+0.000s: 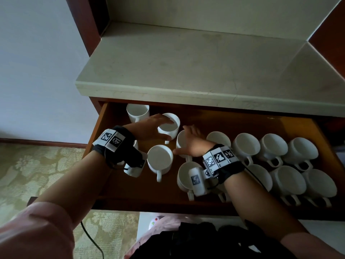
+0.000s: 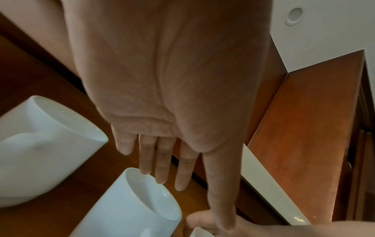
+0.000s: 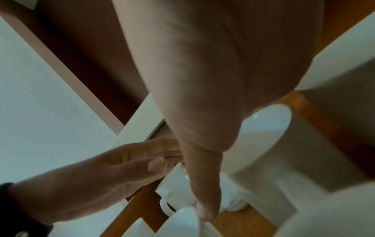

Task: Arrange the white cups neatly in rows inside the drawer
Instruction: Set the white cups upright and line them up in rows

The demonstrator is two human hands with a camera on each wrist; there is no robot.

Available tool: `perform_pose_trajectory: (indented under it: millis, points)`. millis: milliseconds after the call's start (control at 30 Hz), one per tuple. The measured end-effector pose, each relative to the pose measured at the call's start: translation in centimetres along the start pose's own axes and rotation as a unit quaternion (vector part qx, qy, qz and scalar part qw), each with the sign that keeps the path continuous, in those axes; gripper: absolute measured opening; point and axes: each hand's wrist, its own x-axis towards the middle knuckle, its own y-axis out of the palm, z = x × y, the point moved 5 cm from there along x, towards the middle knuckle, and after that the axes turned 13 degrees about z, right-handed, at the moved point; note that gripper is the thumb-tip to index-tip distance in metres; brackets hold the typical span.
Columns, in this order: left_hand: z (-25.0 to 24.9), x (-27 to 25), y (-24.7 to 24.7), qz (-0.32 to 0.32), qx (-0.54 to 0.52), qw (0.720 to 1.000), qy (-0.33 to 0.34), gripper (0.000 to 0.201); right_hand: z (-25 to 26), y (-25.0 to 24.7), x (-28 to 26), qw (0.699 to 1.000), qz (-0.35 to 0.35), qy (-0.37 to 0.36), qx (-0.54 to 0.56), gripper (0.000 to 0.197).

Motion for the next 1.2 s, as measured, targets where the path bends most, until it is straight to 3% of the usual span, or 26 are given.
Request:
perform_pose_trajectory:
  millis: [600, 833, 1033, 1200]
  points:
    - [-1.0, -1.0, 0.3, 0.021, -0.025, 0.999, 0.000, 0.050, -0.8, 0.2, -0.2, 0.998, -0.043, -0.027, 0.048, 0.096]
    - [-1.6, -1.4, -0.3, 0.022, -0.014, 0.999, 0.021, 0.055, -0.9, 0.3, 0.1, 0.998, -0.050, -0.028, 0.035, 0.095]
    - [-2.2, -2.2, 0.4, 0.136, -0.044, 0.989, 0.024, 0.056, -1.0, 0.5, 0.6, 0.997, -0.058, -0.026, 0.032, 0.094]
    - [-2.0, -2.5, 1.7, 0.223, -0.025, 0.974, -0.017, 0.067, -1.0, 0.4, 0.5, 0.998, -0.050, -0.025, 0.038, 0.093]
